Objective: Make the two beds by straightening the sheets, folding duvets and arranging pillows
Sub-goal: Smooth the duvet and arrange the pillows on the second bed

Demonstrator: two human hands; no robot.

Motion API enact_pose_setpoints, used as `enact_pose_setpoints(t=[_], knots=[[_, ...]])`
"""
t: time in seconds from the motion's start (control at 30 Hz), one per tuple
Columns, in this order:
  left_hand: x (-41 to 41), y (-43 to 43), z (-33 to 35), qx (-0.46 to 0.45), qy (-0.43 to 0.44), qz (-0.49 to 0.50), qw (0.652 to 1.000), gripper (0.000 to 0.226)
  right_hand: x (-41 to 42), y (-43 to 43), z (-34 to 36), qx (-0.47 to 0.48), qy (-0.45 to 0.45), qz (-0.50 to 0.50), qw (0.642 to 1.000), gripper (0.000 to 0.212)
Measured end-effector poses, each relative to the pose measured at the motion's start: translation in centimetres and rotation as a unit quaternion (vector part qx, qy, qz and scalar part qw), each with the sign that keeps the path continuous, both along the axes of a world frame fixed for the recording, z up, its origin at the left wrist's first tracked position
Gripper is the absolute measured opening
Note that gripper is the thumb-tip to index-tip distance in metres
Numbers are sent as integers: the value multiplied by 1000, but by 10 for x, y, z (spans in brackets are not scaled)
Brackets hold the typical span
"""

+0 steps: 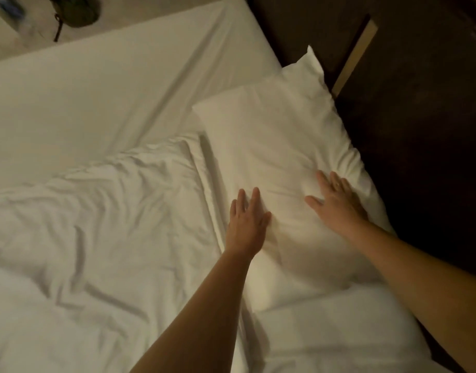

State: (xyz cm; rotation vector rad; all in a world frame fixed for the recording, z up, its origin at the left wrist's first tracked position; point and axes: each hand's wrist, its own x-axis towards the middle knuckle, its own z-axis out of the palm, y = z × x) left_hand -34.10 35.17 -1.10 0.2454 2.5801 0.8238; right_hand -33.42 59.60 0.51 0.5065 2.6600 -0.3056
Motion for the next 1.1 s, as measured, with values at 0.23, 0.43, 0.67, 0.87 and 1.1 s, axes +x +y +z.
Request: enact_pose_setpoints(t=[0.23, 0.43, 0.67, 0.87, 1.1], knots=[[11, -63, 23, 12, -39, 32, 999, 59, 7, -41, 35, -18, 55, -35, 998, 65], [41, -172, 41, -2, -45, 92, 995, 55, 47, -128, 74, -55, 126, -42, 990, 33], [97, -340, 53, -32, -62, 127, 989, 54, 104, -252, 73, -120, 72, -47, 989, 37], [143, -490, 62, -77, -79, 148, 983, 54, 145, -360, 71, -125, 13, -37, 991, 52], [211, -602, 54, -92, -113, 225, 963, 55, 195, -447, 53, -163, -43, -27, 985, 59]])
